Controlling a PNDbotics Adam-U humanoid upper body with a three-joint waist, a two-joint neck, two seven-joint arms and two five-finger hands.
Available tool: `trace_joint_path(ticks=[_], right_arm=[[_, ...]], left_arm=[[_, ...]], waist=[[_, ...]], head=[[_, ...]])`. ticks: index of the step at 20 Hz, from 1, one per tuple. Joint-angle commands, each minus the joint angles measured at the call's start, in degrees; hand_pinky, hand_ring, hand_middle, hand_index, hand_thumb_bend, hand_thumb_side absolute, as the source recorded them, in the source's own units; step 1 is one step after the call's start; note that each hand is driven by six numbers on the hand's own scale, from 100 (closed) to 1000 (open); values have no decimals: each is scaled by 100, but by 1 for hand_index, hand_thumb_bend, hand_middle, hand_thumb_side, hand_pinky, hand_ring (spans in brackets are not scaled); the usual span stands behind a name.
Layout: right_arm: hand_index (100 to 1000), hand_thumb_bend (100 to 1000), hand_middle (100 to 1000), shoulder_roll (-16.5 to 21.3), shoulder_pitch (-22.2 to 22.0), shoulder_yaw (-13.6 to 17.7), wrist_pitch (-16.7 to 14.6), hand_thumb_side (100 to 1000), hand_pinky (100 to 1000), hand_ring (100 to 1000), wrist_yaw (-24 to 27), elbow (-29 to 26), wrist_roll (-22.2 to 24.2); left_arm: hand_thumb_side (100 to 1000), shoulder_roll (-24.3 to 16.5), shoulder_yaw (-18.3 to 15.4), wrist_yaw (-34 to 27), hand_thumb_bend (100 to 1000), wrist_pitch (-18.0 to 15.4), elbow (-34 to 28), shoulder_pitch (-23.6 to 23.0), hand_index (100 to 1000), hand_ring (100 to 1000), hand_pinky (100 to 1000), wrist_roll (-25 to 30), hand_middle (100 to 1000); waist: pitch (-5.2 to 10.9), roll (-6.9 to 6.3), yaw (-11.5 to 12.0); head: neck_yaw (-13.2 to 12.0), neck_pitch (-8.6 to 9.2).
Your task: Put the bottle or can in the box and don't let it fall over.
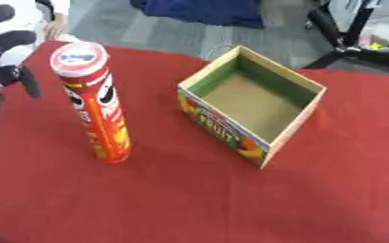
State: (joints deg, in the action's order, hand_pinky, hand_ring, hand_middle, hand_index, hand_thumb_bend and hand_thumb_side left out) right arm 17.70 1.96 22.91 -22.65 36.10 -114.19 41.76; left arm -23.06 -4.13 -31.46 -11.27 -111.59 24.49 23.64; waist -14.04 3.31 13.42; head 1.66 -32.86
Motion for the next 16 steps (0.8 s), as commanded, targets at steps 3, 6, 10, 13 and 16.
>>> trace_joint_path(ticks=[3, 6, 10, 13, 16], right_arm=[[958, 100, 717, 82, 6, 37, -42, 523, 682, 598, 39, -40, 17], [958, 100, 717, 85, 0, 39, -54, 523, 682, 598, 47, -40, 19], [958, 100, 717, 89, -8, 39, -65, 523, 682, 598, 59, -40, 18], [957, 100, 718, 96, -15, 37, -75, 523, 682, 598, 71, -40, 17], [957, 100, 718, 112, -34, 38, -106, 523, 683, 599, 88, -40, 16]], left_arm=[[598, -53, -21, -4, 100, -8, -100, 26, 845, 827, 436, 56, 849], [599, -50, -25, -3, 100, -9, -99, 22, 847, 828, 438, 59, 850], [600, -44, -21, -19, 100, -9, -106, 22, 850, 830, 441, 67, 853], [600, -41, -22, -26, 100, -8, -111, 15, 850, 831, 443, 87, 854], [598, -98, -35, -18, 100, -51, -122, 59, 855, 854, 492, 67, 863]], waist=[[90, -15, 9], [92, -14, 8], [99, -12, 7], [107, -9, 8], [118, -7, 7]], head=[[6, 39], [6, 47], [9, 48], [14, 52], [22, 45]])
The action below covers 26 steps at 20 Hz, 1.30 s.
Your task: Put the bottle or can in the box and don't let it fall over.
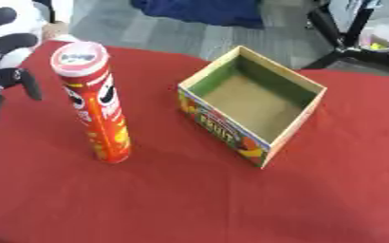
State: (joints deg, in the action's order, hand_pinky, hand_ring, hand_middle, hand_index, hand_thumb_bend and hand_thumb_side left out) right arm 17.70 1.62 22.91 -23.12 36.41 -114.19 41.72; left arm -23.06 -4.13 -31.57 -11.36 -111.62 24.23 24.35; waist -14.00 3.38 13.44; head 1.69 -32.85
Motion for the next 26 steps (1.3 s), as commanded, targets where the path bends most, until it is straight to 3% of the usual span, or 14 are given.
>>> trace_joint_path(ticks=[1, 6, 10, 14, 17, 18, 19, 20, 26], right_arm=[[956, 100, 718, 121, -15, 38, -76, 524, 684, 599, 61, -40, 21], [955, 100, 719, 217, -123, 31, -207, 524, 686, 600, 105, -40, 26], [954, 100, 718, 272, -209, 24, -283, 525, 687, 600, 78, -40, 42], [953, 100, 718, 318, -263, 0, -362, 526, 689, 600, 84, -40, 59], [953, 100, 719, 340, -295, -10, -407, 526, 689, 601, 96, -40, 65], [953, 100, 719, 347, -302, -15, -417, 526, 689, 601, 100, -40, 69], [953, 100, 719, 354, -308, -22, -425, 526, 689, 601, 106, -40, 74], [952, 100, 719, 360, -314, -27, -431, 526, 689, 601, 109, -40, 78], [952, 100, 719, 374, -327, -42, -421, 526, 689, 601, 122, -40, 87]], left_arm=[[597, -152, -53, 27, 100, -99, -134, 141, 862, 869, 528, -34, 873], [589, -953, -72, 945, 100, -601, -25, 833, 898, 922, 662, -344, 925], [577, -1832, 316, 1524, 100, -1007, 437, 1444, 909, 936, 702, -445, 939], [517, -2386, 678, 1785, 100, -1234, 857, 1926, 902, 948, 786, -434, 940], [494, -2565, 882, 2098, 100, -1386, 1063, 2243, 910, 953, 792, -461, 948], [548, -2582, 958, 2186, 100, -1418, 1147, 2341, 927, 955, 759, -443, 960], [498, -2582, 1045, 2268, 100, -1433, 1258, 2452, 932, 956, 758, -384, 963], [556, -2574, 1122, 2346, 100, -1451, 1375, 2561, 935, 957, 766, -308, 966], [605, -2342, 1425, 2769, 100, -1685, 2263, 3142, 940, 967, 812, 170, 974]], waist=[[121, -15, 6], [186, -64, 19], [228, -117, 32], [260, -128, 31], [281, -129, 29], [288, -129, 29], [295, -130, 29], [301, -131, 29], [325, -137, 27]], head=[[26, 32], [49, -65], [117, -106], [155, -130], [162, -124], [162, -122], [161, -121], [158, -117], [134, -137]])
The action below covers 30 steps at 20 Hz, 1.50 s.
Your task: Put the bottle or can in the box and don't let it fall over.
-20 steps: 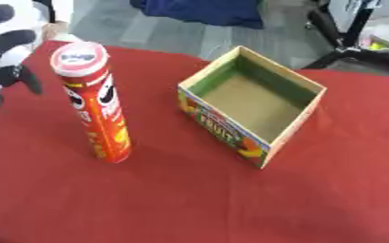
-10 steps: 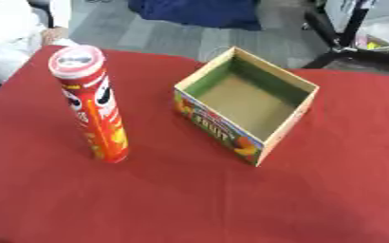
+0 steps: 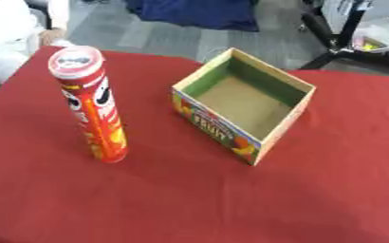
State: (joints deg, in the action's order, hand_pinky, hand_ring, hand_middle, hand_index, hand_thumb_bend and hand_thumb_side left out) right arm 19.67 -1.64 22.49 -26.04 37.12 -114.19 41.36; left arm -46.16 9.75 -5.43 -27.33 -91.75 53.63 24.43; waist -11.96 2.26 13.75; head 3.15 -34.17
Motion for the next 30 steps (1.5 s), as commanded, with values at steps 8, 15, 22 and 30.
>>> trace_joint_path(ticks=[8, 15, 22, 30], right_arm=[[952, 100, 719, 193, 16, -19, -71, 525, 689, 600, 56, -40, 129], [951, 100, 719, 208, 19, -26, -29, 525, 689, 601, 65, -40, 129], [951, 100, 719, 217, 22, -31, 21, 525, 688, 600, 36, -40, 131], [951, 100, 719, 211, 23, -39, 36, 525, 688, 600, 13, -40, 134]], left_arm=[[740, 261, 210, 1407, 100, -292, 1146, 649, 1000, 1000, 1000, 323, 1000], [784, 470, 443, 2002, 100, -63, 1656, 799, 1000, 1000, 1000, 186, 1000], [845, 596, 629, 2118, 100, 325, 1920, 917, 1000, 1000, 1000, 122, 1000], [929, 690, 806, 2316, 100, 227, 1917, 999, 962, 1000, 1000, 263, 1000]], waist=[[137, -52, -14], [157, -75, -30], [168, -103, -32], [168, -112, -36]], head=[[-47, -30], [-78, -37], [-102, -65], [-103, -28]])
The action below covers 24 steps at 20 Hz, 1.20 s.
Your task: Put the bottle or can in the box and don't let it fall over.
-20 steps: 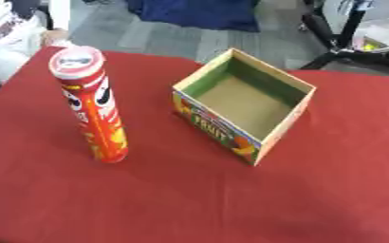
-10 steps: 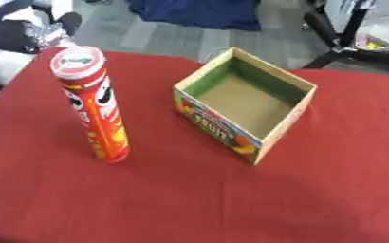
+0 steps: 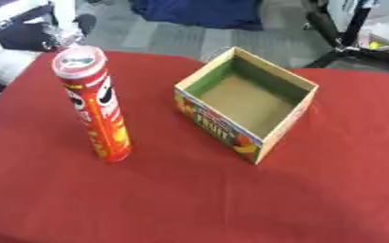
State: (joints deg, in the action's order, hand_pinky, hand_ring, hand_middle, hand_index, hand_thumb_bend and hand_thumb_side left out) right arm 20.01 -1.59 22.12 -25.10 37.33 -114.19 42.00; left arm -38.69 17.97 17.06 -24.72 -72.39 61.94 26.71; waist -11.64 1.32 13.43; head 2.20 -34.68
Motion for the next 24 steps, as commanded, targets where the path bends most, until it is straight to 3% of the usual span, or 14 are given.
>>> trace_joint_path(ticks=[1, 5, 11, 24], right_arm=[[951, 100, 719, 176, 19, -5, -55, 525, 688, 600, -11, -40, 72], [951, 100, 719, 170, 19, -11, -48, 525, 688, 600, -24, -40, 81], [951, 100, 719, 161, 21, -18, -47, 525, 687, 599, -43, -40, 94], [951, 100, 719, 142, 31, -27, -37, 526, 686, 599, -83, -40, 103]], left_arm=[[920, -41, -18, 118, 100, -54, 6, 183, 986, 1000, 1000, 38, 1000], [903, 23, -53, 391, 100, -144, 136, 238, 996, 1000, 1000, -56, 1000], [954, 118, -23, 577, 100, -261, 322, 255, 925, 1000, 1000, -142, 1000], [982, 221, 12, 679, 100, -366, 487, 254, 944, 1000, 1000, -3, 993]], waist=[[137, -19, -5], [135, -18, -6], [124, -11, -9], [108, -12, -22]], head=[[-11, 27], [-9, 41], [-11, 52], [-27, 59]])
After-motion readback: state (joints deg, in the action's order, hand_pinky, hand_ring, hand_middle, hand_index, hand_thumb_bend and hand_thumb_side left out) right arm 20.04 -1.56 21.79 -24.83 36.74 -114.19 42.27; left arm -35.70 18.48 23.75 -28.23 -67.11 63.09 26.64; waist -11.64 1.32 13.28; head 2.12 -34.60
